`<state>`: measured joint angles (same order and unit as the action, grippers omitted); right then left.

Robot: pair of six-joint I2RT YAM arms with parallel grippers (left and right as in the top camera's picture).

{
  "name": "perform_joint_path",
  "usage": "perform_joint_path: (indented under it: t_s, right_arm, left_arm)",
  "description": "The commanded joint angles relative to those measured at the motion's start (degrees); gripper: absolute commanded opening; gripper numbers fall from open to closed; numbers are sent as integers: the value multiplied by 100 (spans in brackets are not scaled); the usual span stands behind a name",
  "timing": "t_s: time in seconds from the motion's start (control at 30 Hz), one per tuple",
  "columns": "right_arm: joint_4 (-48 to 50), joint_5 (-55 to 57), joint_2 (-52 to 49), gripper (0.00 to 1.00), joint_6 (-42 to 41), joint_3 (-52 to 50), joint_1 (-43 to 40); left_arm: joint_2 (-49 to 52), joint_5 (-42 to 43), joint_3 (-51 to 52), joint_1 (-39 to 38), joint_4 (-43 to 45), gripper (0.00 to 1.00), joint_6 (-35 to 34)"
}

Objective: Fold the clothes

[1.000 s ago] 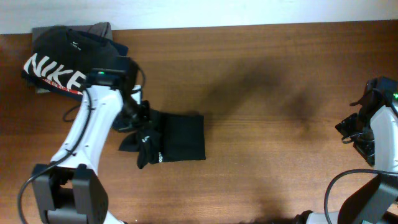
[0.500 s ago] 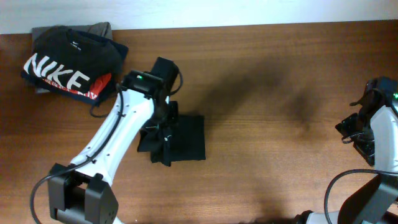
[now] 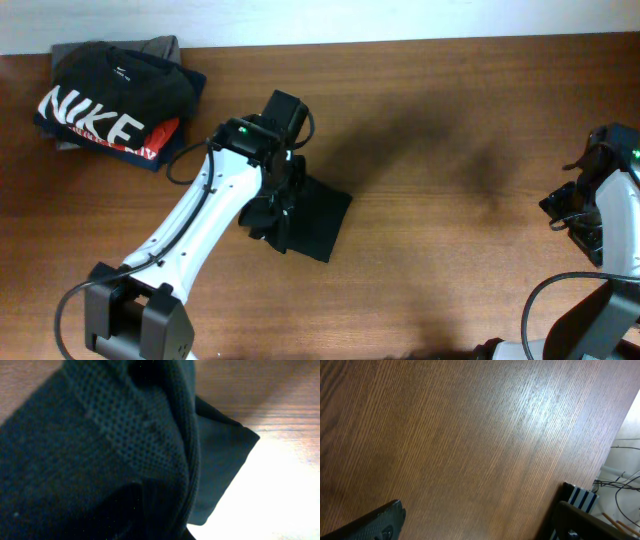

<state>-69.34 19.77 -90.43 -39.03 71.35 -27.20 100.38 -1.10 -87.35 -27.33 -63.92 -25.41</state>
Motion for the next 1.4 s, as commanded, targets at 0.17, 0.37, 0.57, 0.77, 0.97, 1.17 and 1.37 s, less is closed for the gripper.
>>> perform_joint_path:
  t_s: [0.17,0.37,0.57,0.77,0.97,1.17,1.37]
  right_arm:
    - [-2,13,105,99,-90,96,-24]
    - [-2,13,105,99,-90,96,-24]
    - [-2,13,105,99,-90,96,-24]
    - [-2,13,105,99,-90,96,-24]
    - [-2,13,105,99,-90,96,-24]
    - [-2,13,105,99,-90,96,-24]
    - [-2,13,105,99,-90,96,-24]
  left_arm:
    - [33,-20,-129,-387,52,11,-94]
    - [280,-20,-129,-782,227,15,-205]
    - [710,-20,-129,-1056,269,15,-201]
    - [822,-11,-136,-1344,385,24,-197]
    - [813,422,-358,-1668,356,40,214]
    - [813,428,-1296,-1912,-420,42,321]
    - [813,-616,-2767,-1749,-1838,99,240]
